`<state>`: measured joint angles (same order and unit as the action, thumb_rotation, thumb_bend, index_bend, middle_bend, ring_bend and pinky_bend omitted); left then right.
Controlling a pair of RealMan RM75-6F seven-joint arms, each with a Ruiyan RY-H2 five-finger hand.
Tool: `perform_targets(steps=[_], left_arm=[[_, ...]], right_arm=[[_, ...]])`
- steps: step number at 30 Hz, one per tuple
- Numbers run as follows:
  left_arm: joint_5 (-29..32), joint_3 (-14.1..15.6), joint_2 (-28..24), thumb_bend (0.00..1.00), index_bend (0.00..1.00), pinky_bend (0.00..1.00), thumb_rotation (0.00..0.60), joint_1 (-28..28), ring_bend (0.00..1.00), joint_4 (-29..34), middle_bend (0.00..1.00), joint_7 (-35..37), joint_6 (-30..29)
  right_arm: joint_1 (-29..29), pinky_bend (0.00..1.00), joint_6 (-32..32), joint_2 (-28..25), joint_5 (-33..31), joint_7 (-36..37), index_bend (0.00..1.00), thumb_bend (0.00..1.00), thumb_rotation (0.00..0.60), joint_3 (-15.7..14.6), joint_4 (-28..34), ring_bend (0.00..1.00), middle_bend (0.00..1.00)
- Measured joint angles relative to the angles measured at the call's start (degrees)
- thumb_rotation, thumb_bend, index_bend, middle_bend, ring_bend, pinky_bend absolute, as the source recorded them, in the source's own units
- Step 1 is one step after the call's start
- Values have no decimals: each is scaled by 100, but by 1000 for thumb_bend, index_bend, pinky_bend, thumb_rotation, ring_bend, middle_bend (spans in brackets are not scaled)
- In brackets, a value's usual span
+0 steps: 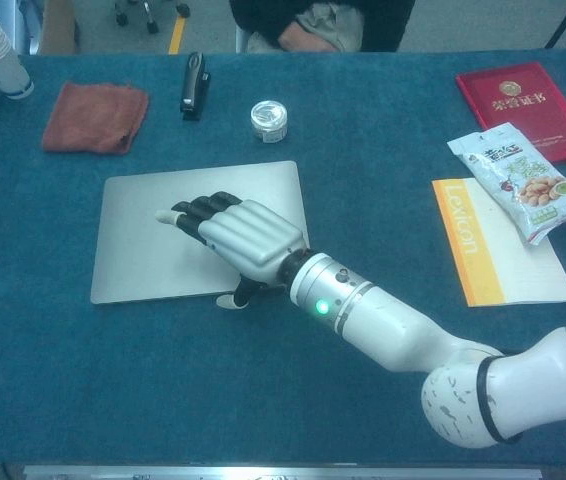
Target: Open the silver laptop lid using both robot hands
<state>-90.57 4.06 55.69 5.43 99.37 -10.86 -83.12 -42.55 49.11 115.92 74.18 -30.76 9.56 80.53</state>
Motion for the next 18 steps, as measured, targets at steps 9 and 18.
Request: perform_targets(steps=[9,18], left_arm=[[-22,-25,5,226,0,0,600,-42,0,-67,0,62,-36],[-15,-76,21,226,0,0,600,-45,0,-165,0,136,-34]], right_arm=[[-186,64,-30,331,-226,-100,0,130,600,65,-524,1,58],[-376,64,-59,609,-335,-26,0,129,600,172,-922,1,58]])
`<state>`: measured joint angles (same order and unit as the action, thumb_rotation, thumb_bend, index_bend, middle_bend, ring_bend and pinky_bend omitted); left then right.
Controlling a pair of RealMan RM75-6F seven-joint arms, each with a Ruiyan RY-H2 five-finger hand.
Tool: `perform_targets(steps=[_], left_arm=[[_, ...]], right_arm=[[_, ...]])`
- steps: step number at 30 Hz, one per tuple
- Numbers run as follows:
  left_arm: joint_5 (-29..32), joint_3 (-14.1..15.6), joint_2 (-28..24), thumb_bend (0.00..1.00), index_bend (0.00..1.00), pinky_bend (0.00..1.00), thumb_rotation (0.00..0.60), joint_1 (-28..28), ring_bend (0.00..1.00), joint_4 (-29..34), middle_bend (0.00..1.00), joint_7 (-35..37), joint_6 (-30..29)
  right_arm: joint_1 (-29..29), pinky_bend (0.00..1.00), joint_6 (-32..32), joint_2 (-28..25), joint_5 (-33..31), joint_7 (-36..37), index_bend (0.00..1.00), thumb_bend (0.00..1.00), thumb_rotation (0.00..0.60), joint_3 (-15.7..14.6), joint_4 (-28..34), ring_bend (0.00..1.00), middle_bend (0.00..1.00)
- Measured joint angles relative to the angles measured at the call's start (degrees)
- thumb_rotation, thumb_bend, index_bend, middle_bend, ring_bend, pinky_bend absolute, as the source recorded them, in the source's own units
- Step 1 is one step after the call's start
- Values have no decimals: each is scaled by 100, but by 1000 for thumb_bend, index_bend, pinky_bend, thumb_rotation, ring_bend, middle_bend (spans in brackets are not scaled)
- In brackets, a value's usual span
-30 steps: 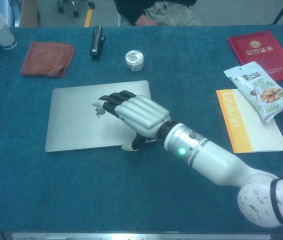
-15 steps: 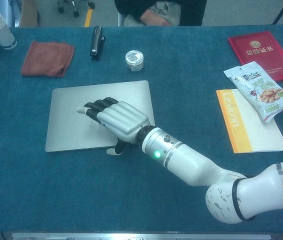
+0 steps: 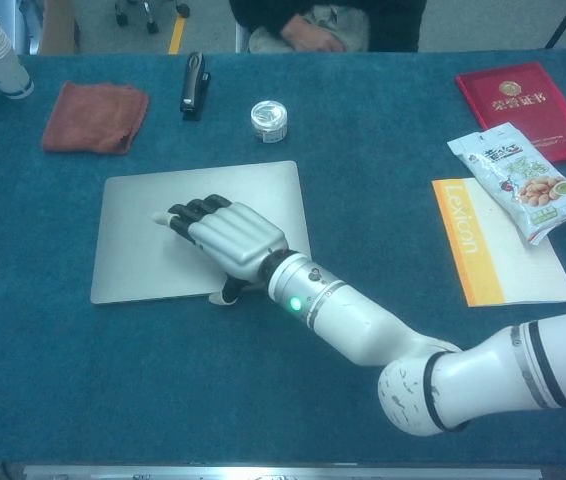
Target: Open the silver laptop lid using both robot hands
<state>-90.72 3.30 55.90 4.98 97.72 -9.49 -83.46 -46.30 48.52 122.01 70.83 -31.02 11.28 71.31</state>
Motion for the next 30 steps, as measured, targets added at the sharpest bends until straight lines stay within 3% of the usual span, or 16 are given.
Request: perform_targets(steps=[13,30], left_arm=[[6,-39,16,226,0,0,600,-9,0,-110,0,86,13],[-21,-52,42,226,0,0,600,-67,0,-259,0,216,-53]], right_arm=[[-181,64,-2,218,-46,4,0,134,600,41,-277,1,58],[-230,64,88,217,-157,-183,0,341,600,33,-218,1,58]])
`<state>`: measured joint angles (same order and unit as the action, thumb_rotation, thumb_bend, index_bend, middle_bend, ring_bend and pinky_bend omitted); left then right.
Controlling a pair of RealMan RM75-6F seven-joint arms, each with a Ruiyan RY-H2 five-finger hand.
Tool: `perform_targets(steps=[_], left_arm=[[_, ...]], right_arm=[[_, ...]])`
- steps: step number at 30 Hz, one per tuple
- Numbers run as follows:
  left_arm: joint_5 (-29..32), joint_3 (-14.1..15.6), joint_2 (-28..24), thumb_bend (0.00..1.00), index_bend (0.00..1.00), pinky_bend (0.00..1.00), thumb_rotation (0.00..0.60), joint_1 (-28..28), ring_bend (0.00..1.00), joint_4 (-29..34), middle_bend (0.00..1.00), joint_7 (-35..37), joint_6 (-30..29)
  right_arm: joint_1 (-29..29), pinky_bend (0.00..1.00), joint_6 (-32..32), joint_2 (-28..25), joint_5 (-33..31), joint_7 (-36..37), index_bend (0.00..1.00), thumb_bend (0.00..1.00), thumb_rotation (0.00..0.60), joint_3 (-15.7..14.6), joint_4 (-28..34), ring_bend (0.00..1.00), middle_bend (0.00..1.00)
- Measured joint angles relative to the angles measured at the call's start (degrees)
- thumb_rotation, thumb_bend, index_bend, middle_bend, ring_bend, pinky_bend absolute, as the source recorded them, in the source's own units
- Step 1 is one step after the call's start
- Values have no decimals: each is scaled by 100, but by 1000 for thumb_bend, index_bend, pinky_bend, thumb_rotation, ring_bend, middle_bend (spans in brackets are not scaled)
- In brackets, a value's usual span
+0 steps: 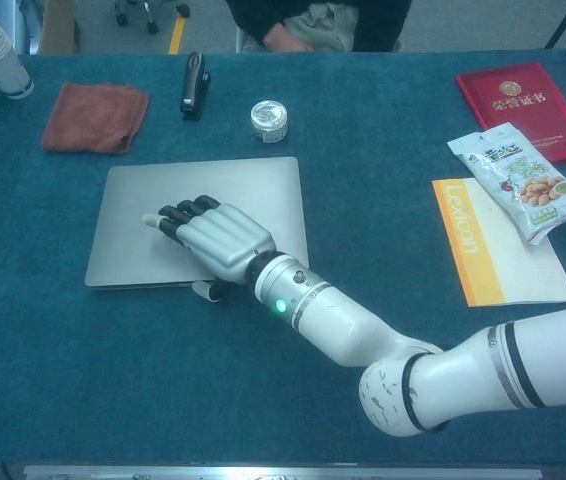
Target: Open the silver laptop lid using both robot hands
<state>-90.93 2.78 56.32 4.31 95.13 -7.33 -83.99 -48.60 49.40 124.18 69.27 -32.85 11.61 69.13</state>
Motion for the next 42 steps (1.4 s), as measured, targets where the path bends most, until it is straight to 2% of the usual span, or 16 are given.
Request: perform_targets(steps=[9,15,17,20,22,25,31,42], left_arm=[[217,-70,52,226,24,0,600,5,0,-120,0,54,92],[322,-97,57,226,91,0,600,14,0,-126,0,70,170],[350,-106,73,226,122,43,600,-3,25,-141,42,66,150],[365,-100,78,226,147,177,600,-23,114,-166,133,94,147],[365,-92,72,226,157,201,600,-29,130,-188,158,107,155],[353,-76,71,226,178,203,600,-32,157,-216,200,137,174],[192,8,50,226,232,203,600,17,162,-260,217,259,295],[-144,258,-55,227,239,203,600,303,165,-281,226,458,911]], right_arm=[[-67,64,83,-86,-50,-189,0,407,600,95,119,1,58],[-155,64,132,-165,-118,-373,0,410,600,213,223,1,58],[-189,64,148,-188,-148,-438,0,411,600,250,253,1,58],[-245,64,174,-220,-189,-537,0,411,600,308,302,0,58],[-284,64,192,-238,-216,-597,0,410,600,347,327,0,58],[-346,64,221,-259,-272,-680,0,411,600,414,360,1,58],[-467,64,275,-298,-361,-812,0,411,600,531,424,1,58],[-675,64,364,-381,-572,-1074,0,411,600,659,503,1,58]])
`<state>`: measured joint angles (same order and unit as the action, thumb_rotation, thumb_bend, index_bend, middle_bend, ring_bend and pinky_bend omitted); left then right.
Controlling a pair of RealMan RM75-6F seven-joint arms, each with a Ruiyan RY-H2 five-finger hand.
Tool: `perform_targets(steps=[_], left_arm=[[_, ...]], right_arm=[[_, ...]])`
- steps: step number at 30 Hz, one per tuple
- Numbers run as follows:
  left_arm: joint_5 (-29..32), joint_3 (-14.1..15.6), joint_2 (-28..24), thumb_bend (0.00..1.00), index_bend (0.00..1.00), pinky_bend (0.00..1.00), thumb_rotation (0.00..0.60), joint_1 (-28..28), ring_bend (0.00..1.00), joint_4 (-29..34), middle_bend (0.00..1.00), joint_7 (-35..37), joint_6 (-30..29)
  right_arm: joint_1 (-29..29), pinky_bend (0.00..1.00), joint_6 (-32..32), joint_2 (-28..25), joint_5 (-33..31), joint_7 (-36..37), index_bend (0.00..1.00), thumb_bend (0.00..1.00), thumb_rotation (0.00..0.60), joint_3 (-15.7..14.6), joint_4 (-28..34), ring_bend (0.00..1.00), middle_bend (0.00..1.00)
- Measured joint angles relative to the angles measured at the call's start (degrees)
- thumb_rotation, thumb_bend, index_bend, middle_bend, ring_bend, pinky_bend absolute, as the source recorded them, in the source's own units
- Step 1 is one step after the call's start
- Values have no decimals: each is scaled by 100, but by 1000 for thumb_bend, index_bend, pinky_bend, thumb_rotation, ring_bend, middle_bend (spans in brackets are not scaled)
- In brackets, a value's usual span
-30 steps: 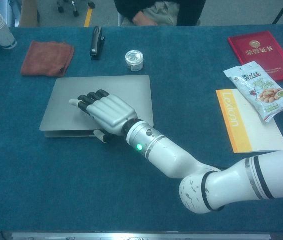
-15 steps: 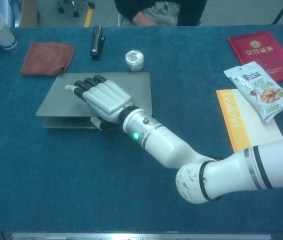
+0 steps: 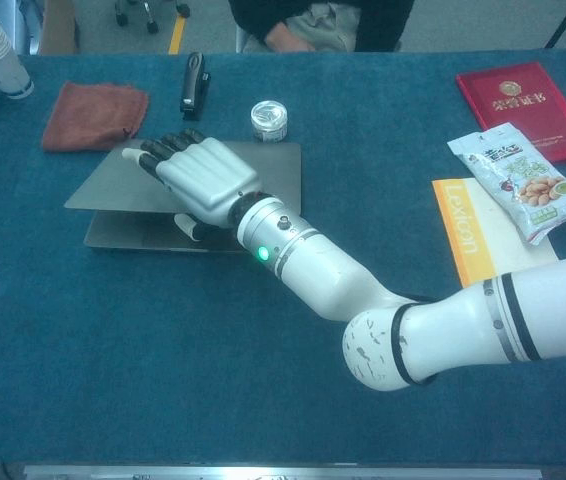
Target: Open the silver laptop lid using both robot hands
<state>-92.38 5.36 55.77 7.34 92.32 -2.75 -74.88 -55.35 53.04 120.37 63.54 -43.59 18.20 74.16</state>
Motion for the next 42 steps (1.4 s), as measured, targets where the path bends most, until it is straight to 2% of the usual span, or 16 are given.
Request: perform_targets(steps=[8,15,21,27,42], left_arm=[[-344,145,102,226,215,200,600,351,134,-127,149,87,471],[-582,211,255,226,128,157,600,695,30,-155,44,133,877],[-625,230,458,226,73,128,600,968,1,-226,3,203,1243],[-570,209,679,227,55,96,600,1234,0,-378,0,248,1558],[-462,203,1141,226,51,96,600,1638,0,-570,0,249,1965]], right_arm=[[-125,64,97,-44,-84,-91,0,410,600,47,41,1,58],[-197,64,171,-88,-167,-175,0,410,600,49,95,1,58],[-236,64,230,-130,-236,-196,0,411,600,55,128,0,58],[-288,64,265,-184,-297,-226,0,411,600,62,157,1,58],[-393,64,369,-277,-404,-286,0,410,600,32,261,1,58]])
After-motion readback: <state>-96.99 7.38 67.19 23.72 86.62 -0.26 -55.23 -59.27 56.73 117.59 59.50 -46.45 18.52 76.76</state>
